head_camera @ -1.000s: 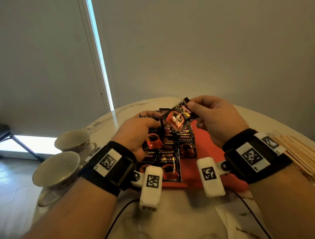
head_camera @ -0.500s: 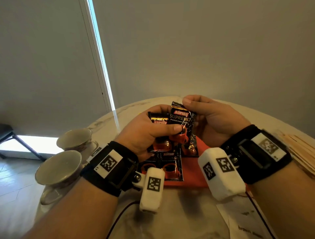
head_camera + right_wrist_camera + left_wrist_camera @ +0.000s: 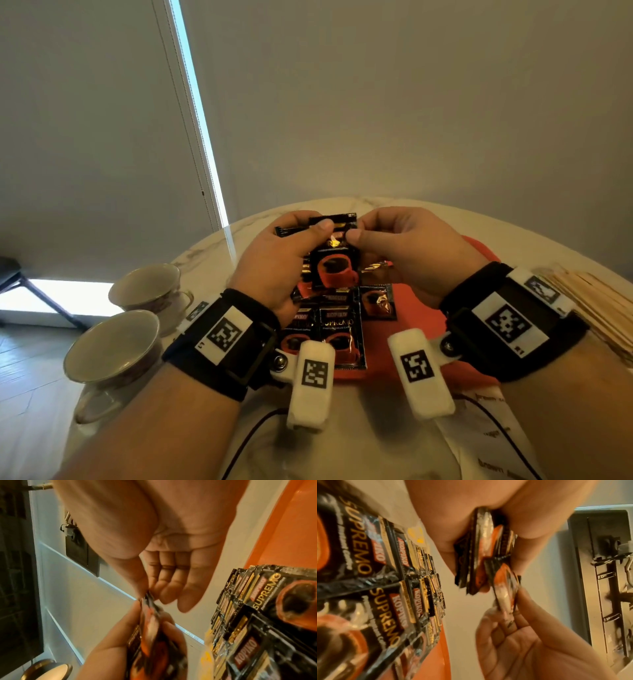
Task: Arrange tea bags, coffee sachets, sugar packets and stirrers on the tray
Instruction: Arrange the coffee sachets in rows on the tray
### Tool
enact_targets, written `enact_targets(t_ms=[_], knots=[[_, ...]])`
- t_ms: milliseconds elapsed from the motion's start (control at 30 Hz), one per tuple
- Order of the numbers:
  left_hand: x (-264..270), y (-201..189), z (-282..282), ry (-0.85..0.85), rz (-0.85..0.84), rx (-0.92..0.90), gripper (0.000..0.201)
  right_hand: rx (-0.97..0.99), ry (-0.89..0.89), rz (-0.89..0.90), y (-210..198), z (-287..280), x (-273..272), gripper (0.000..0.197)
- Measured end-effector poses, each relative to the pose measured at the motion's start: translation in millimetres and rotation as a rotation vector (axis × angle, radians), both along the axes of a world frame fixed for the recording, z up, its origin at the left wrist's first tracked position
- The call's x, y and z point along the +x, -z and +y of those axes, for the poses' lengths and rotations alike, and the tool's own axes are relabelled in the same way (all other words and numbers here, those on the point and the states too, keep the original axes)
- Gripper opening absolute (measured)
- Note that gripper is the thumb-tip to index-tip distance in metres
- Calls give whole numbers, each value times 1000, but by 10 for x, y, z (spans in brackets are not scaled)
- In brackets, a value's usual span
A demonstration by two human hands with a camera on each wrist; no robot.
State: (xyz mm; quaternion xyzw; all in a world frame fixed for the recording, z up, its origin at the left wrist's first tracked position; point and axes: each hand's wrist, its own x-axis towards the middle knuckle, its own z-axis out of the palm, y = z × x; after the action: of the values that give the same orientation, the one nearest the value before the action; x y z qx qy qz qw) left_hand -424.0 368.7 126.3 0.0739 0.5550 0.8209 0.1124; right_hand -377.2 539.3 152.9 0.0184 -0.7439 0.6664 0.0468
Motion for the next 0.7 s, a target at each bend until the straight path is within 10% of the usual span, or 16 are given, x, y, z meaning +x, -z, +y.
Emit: enact_targets(t_ms=[367, 700], knots=[[-32, -1, 13, -36, -103, 60, 24, 453, 43, -13, -40, 22, 16, 12], [-78, -9, -64, -11, -139, 125, 20, -112, 252, -223, 145, 317, 1, 18]])
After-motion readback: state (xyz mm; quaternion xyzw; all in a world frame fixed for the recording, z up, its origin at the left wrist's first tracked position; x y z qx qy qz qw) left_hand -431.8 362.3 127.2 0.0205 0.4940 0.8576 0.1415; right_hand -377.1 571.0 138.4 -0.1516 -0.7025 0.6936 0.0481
